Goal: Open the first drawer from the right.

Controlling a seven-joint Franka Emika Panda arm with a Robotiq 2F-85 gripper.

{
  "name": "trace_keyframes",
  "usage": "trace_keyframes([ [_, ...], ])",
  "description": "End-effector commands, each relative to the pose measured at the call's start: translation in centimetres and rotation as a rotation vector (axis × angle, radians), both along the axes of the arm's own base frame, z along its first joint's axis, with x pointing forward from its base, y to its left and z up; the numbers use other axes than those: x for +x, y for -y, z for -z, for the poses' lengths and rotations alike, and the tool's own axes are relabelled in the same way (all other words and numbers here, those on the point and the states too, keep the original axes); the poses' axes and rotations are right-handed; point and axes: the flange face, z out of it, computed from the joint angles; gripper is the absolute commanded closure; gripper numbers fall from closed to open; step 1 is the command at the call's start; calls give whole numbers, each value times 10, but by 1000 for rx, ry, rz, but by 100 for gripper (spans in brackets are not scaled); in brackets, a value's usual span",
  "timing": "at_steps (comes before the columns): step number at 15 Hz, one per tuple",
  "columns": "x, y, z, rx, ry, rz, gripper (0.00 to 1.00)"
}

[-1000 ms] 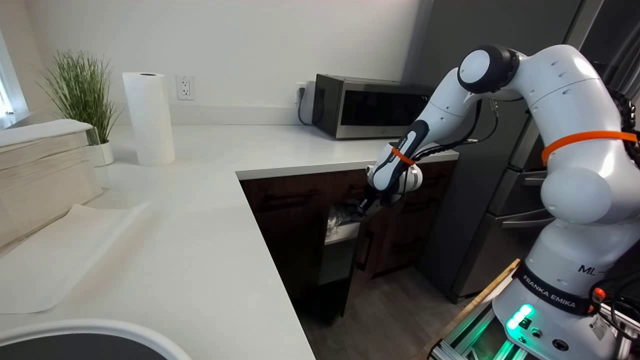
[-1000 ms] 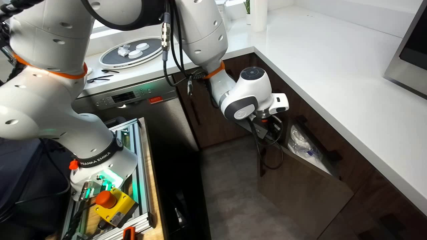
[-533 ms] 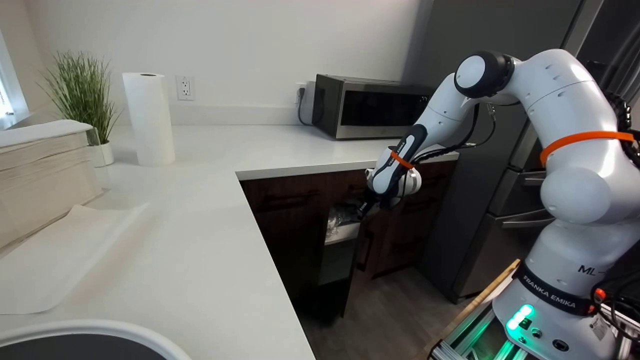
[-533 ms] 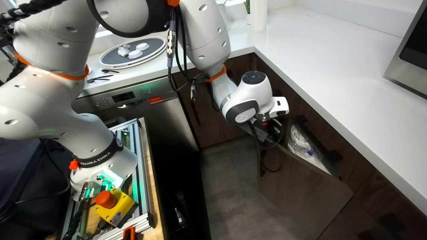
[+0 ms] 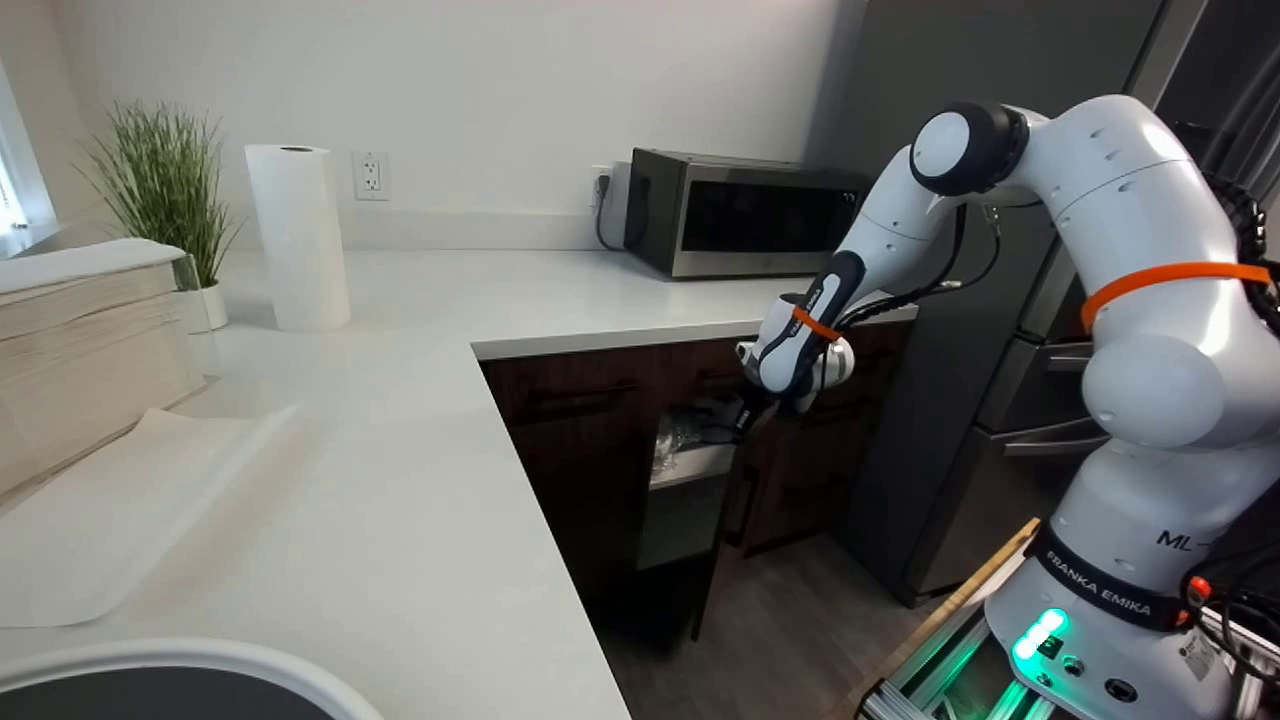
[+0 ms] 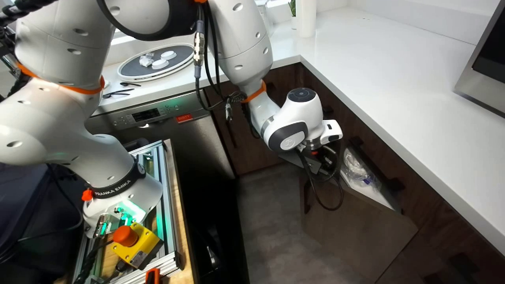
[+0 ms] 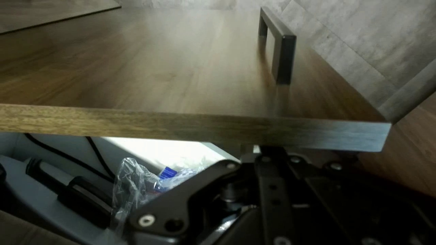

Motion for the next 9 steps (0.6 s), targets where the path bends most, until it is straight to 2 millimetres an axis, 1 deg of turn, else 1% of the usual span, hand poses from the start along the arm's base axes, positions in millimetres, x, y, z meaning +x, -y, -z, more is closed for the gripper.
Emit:
trace_keyframes([
  [1, -24, 16, -3, -51, -96, -108, 100],
  [5, -45, 34, -8, -94, -169, -205, 100],
  [8, -63, 47, -13, -104, -170, -294, 100],
  [9, -68, 56, -14, -131, -172, -344, 100],
])
